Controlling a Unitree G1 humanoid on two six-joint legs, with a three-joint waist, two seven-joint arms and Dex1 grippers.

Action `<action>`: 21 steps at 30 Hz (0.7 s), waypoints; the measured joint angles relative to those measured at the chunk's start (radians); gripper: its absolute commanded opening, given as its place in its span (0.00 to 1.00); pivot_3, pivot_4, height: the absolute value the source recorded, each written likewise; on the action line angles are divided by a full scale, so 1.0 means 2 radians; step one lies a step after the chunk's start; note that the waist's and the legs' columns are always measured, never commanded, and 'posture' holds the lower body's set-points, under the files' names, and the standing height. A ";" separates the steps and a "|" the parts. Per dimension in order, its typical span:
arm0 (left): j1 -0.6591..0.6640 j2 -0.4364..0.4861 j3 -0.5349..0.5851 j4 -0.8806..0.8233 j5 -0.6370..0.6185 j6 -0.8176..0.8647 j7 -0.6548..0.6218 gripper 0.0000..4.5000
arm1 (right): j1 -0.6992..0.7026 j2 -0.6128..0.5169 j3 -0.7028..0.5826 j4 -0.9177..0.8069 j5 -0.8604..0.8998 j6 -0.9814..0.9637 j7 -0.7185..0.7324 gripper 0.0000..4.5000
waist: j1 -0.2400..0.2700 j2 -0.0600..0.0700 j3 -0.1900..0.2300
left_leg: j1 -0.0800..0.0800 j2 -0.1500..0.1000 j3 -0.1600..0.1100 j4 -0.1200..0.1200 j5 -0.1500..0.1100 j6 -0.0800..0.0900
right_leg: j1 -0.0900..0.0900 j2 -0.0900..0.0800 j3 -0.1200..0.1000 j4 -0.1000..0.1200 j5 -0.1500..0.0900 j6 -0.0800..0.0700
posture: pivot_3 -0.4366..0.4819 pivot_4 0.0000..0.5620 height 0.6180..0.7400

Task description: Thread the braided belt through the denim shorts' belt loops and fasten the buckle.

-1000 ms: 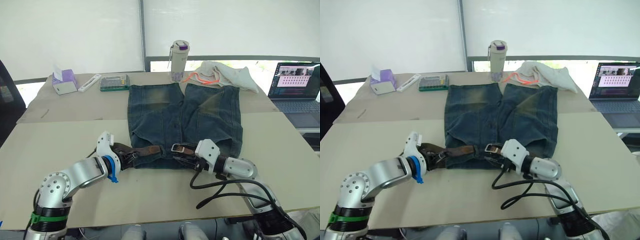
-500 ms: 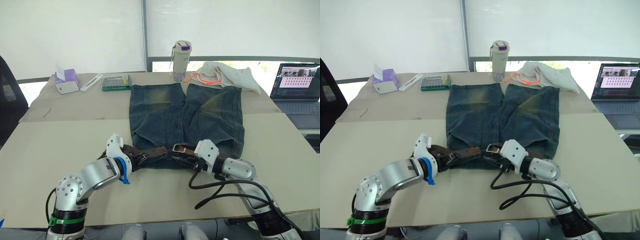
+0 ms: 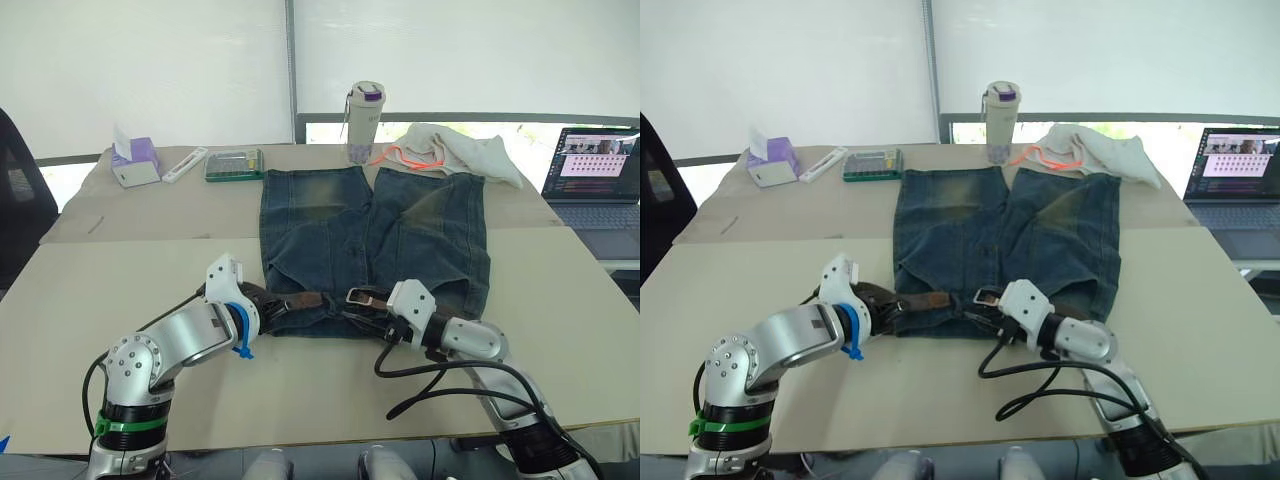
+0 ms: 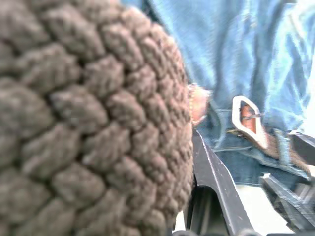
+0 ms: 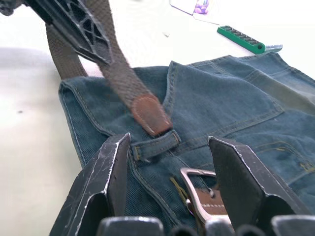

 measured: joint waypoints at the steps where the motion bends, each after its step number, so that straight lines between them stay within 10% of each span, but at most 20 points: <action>1: -0.001 -0.002 0.000 0.000 0.000 0.000 0.000 0.00 | 0.000 0.000 0.000 0.000 -0.001 0.000 0.000 0.63 | 0.000 0.000 0.000 | 0.000 0.000 0.000 0.000 0.000 0.000 | 0.000 0.000 0.000 0.000 0.000 0.000 | 0.48 0.27 1.00; 21: 0.045 -0.052 -0.006 -0.041 0.000 -0.028 0.069 0.00 | 0.006 0.007 0.000 0.007 -0.008 0.000 -0.009 0.63 | 0.003 0.000 0.000 | 0.000 0.000 0.000 0.000 0.000 0.000 | 0.000 0.000 0.000 0.000 0.000 0.000 | 0.48 0.27 1.00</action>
